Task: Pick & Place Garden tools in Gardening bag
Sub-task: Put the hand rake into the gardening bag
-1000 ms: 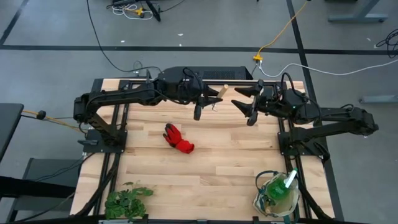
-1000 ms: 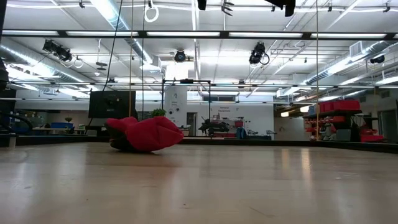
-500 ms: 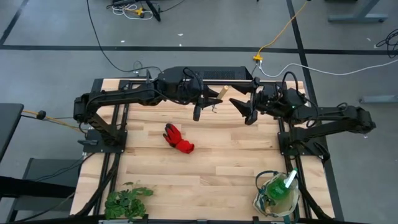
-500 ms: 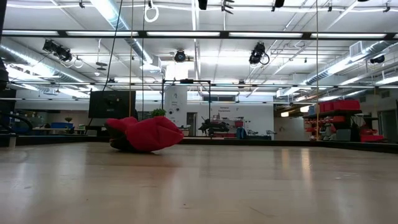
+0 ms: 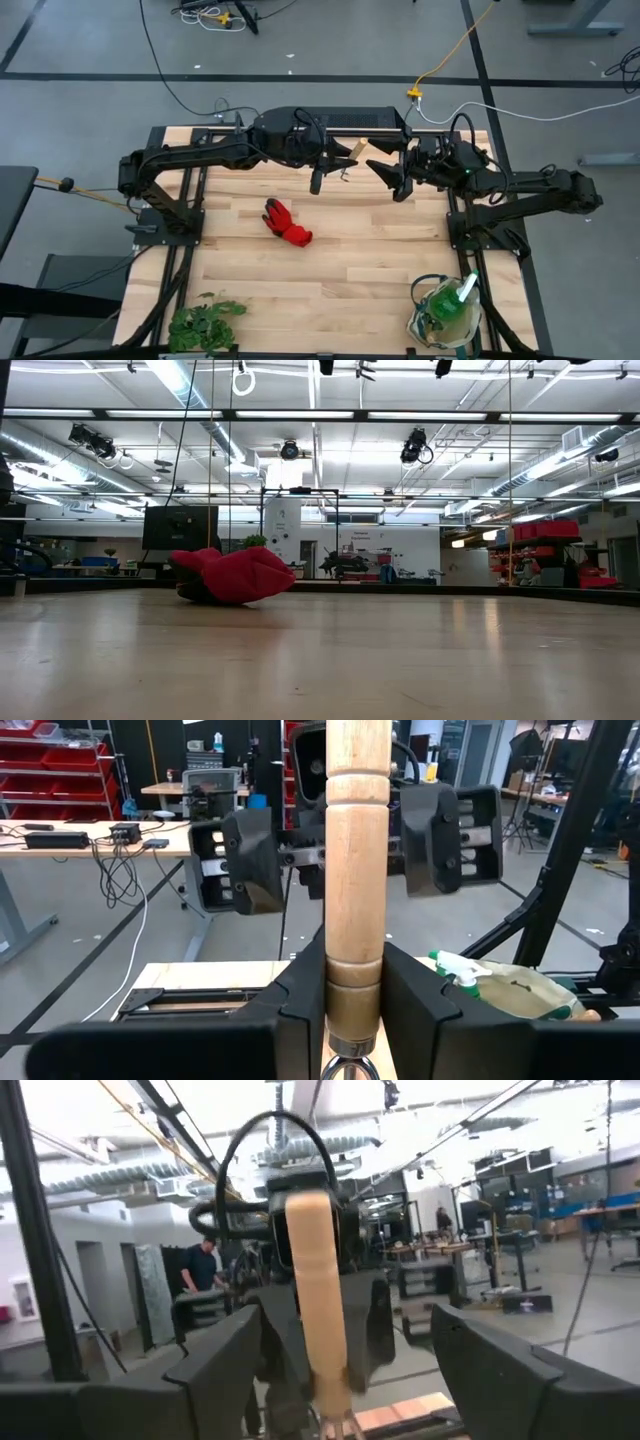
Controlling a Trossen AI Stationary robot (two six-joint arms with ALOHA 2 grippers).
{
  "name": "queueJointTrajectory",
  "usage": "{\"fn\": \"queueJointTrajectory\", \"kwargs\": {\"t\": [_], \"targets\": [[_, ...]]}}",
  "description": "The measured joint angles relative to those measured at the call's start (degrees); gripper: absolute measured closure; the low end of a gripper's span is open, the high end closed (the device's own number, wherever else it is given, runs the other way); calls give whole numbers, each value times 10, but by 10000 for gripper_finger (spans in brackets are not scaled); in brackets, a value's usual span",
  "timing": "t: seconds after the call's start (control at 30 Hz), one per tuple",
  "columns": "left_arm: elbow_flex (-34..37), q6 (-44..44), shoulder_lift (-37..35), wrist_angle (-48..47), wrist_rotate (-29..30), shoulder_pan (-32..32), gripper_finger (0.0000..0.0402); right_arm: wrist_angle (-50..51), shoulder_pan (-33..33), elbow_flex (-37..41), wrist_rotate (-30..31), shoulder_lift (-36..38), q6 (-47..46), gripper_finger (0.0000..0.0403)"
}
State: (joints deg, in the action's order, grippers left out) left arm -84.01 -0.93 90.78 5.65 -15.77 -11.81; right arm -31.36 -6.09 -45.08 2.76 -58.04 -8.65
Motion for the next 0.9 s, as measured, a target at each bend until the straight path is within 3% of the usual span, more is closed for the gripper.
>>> {"fn": "queueJointTrajectory", "kwargs": {"t": [0.33, 0.9], "targets": [[0, 0, 0, 2, 0, 0, 324, 101, -24, -70, -27, -4, 6, 112], [0, -5, 0, 4, -2, 0, 324, 104, -35, -79, -59, -8, 7, 112]]}}
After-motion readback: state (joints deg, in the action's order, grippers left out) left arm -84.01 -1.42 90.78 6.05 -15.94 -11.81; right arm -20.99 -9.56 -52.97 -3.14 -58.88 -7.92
